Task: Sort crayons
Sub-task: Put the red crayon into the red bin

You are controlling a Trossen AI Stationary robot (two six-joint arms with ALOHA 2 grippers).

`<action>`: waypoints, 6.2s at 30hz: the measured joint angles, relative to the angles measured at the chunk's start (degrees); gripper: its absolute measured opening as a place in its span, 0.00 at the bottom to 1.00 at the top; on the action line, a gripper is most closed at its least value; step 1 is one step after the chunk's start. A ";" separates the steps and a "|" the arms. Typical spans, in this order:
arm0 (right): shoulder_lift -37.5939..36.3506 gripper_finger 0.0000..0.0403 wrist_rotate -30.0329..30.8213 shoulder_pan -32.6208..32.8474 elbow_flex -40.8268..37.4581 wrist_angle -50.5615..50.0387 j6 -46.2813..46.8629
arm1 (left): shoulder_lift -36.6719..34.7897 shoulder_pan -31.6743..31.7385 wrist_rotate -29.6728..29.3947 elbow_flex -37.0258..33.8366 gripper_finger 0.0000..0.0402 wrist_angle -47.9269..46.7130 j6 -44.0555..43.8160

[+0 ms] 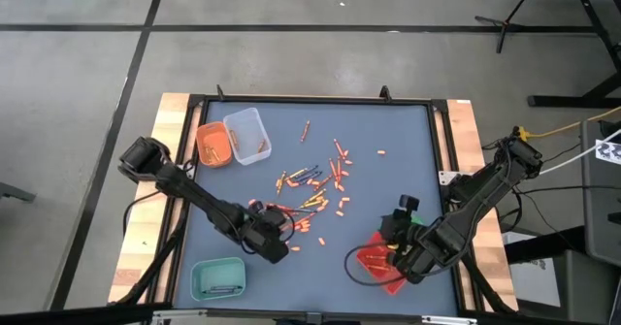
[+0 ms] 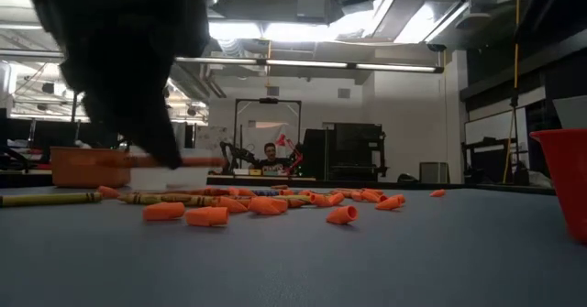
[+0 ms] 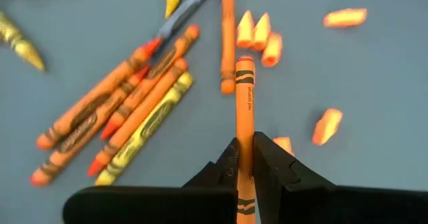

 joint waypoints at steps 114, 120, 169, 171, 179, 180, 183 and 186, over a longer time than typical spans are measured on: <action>0.00 0.08 -27.80 -27.74 0.00 22.94 -47.51 | -0.41 13.83 -2.15 0.17 0.30 40.81 60.54; 0.00 0.08 -35.31 -27.67 0.00 17.53 -41.65 | -0.41 13.83 -2.06 0.17 0.31 37.78 60.43; 0.00 0.33 -38.80 -8.24 0.00 10.89 -17.63 | -0.41 13.83 -2.13 0.17 0.31 36.33 57.83; 0.00 0.34 -38.63 -8.24 0.00 10.89 -17.65 | -0.41 13.83 -2.13 0.17 0.31 36.33 57.83; 0.00 0.33 -38.55 -8.24 0.00 10.89 -17.65 | -0.41 14.17 -2.11 0.17 0.31 33.44 57.76; 0.00 0.33 -38.55 -8.24 0.00 10.90 -17.65 | -0.41 14.36 -2.11 0.17 0.31 31.91 57.43; 0.00 0.33 -38.55 -8.24 0.00 10.91 -17.65 | -0.41 15.24 -1.43 0.17 0.31 26.48 54.91; 0.00 0.33 -38.51 -8.24 0.00 10.91 -17.67 | -0.39 16.16 1.93 0.17 0.31 19.92 51.67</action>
